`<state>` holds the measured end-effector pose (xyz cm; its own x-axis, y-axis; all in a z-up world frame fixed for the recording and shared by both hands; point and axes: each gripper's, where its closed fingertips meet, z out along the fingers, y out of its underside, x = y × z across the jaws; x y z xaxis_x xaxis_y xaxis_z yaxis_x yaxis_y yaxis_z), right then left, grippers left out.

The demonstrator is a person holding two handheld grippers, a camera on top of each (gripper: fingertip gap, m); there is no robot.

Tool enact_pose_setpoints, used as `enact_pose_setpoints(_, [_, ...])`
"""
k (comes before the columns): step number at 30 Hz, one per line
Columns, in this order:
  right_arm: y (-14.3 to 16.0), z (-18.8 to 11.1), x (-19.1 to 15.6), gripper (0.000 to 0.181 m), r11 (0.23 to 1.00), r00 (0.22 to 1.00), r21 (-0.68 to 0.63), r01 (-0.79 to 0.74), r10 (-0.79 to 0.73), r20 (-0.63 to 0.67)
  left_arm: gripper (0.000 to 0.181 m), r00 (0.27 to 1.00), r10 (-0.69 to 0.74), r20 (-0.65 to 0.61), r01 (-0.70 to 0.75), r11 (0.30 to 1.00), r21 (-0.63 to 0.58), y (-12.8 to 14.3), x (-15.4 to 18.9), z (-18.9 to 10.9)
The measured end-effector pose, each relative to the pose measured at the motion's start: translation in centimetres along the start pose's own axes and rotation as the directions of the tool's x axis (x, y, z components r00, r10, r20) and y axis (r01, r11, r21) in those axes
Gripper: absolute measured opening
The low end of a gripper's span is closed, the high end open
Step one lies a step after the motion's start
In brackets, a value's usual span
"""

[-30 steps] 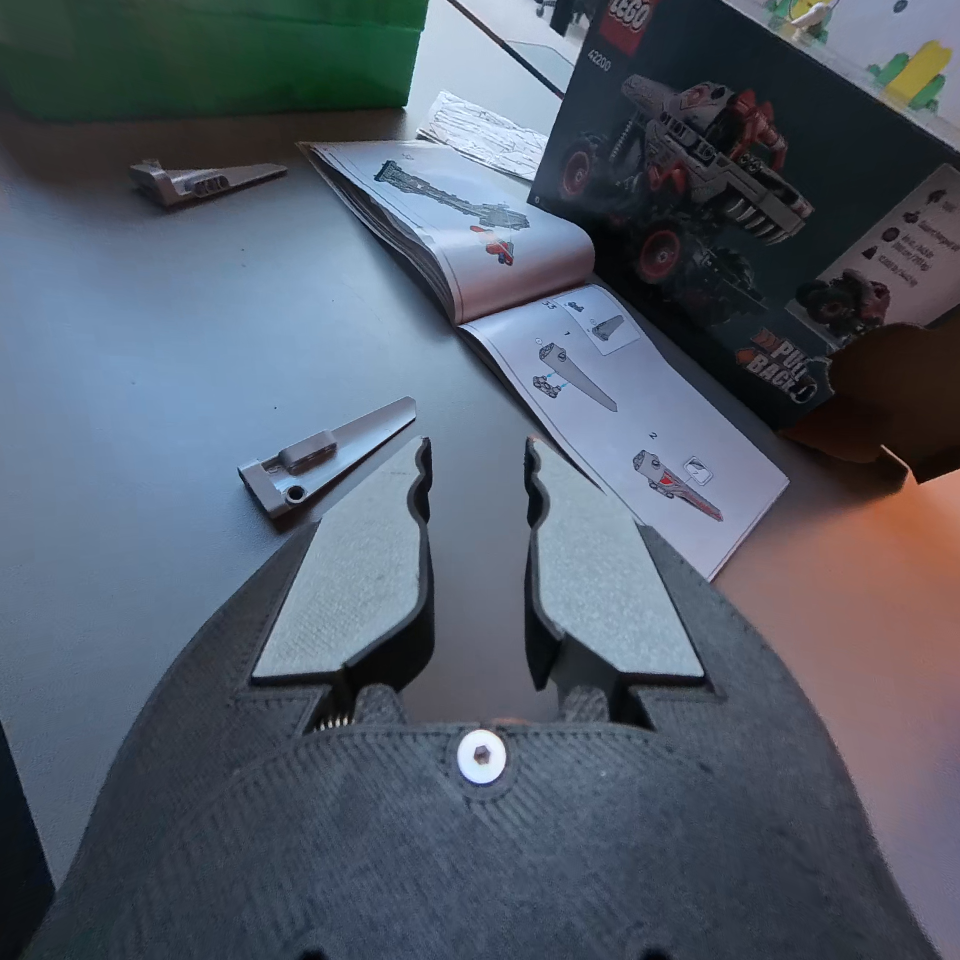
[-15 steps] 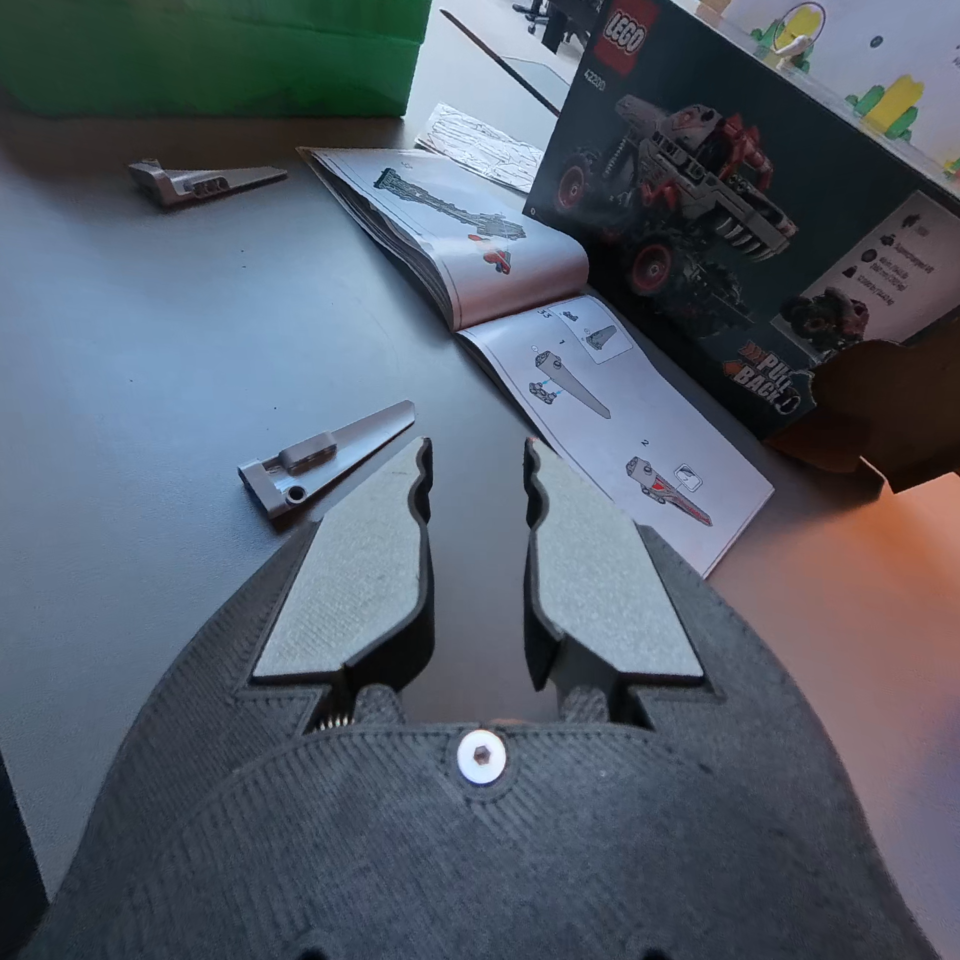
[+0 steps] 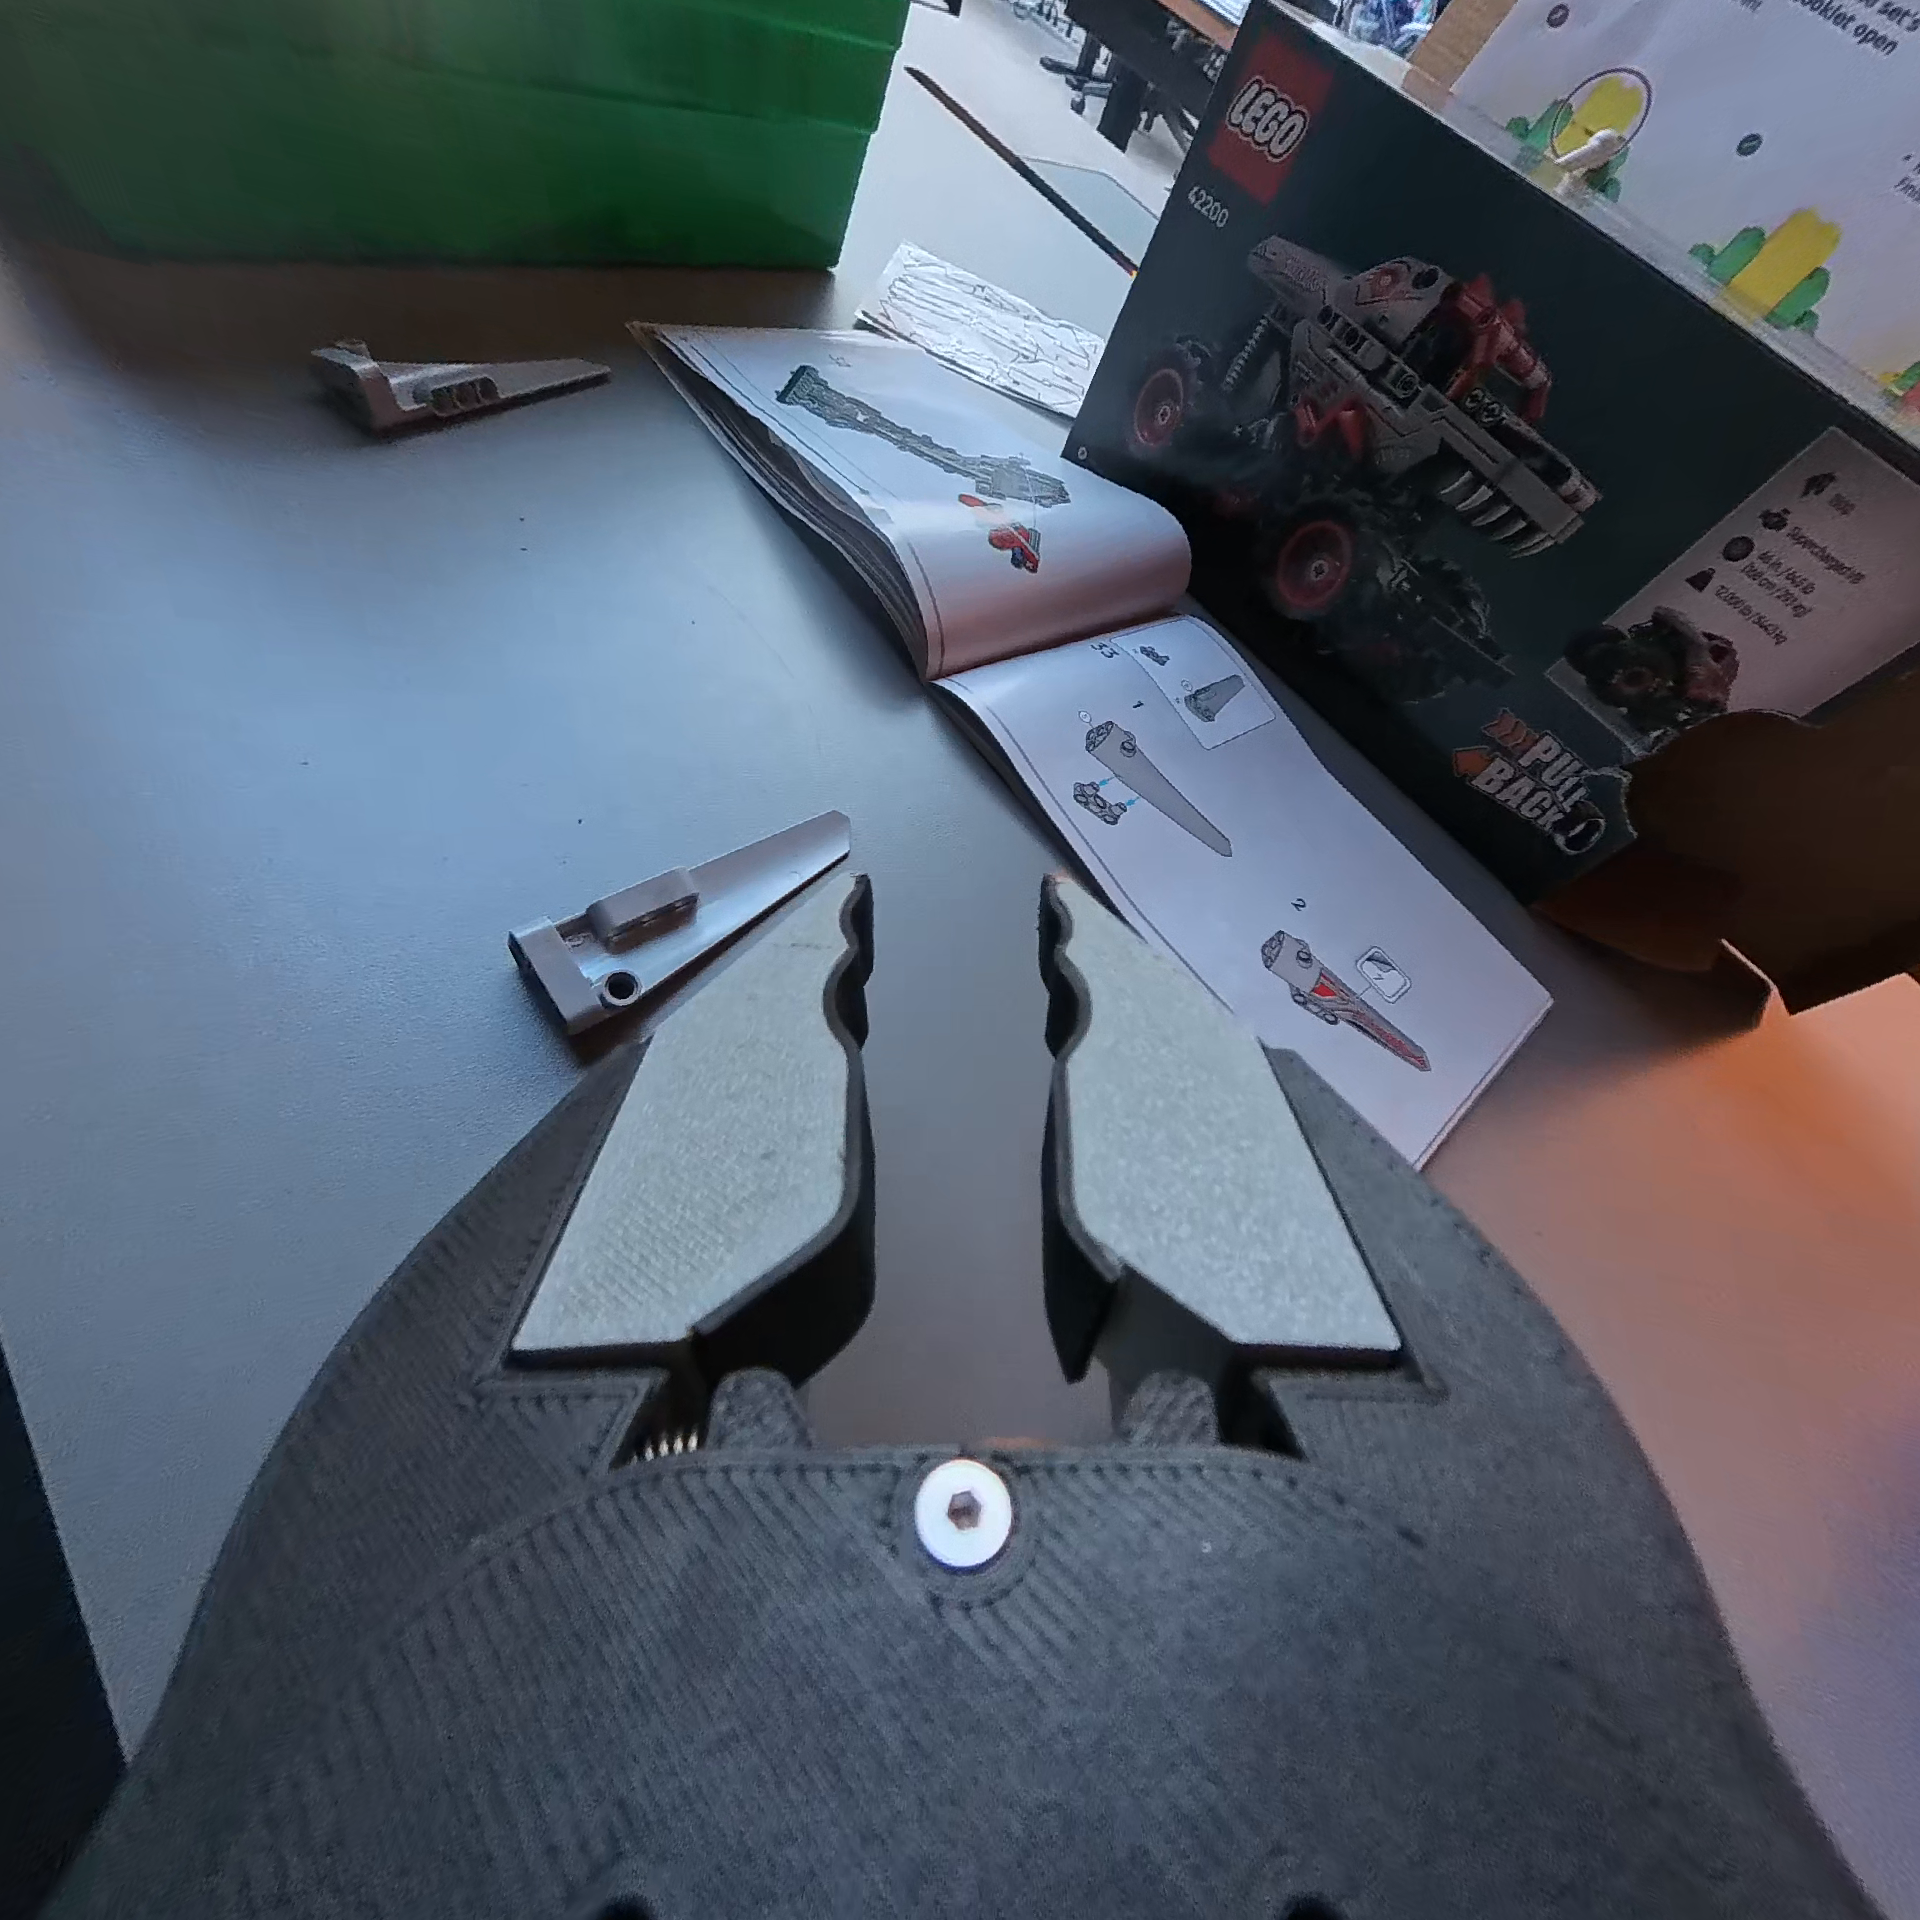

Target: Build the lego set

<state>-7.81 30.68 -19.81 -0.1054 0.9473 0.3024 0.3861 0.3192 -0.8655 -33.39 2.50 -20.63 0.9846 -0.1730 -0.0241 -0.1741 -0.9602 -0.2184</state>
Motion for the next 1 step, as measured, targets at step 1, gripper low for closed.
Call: enact_pose_setpoints(1, [0.02, 0.01, 0.0, 0.029, 1.0, 1.0, -0.001, -0.002, 0.002, 0.002, 0.007, 1.0, -0.002, 0.025, 0.001, 1.0, 0.025, -0.37, -0.32, -0.8])
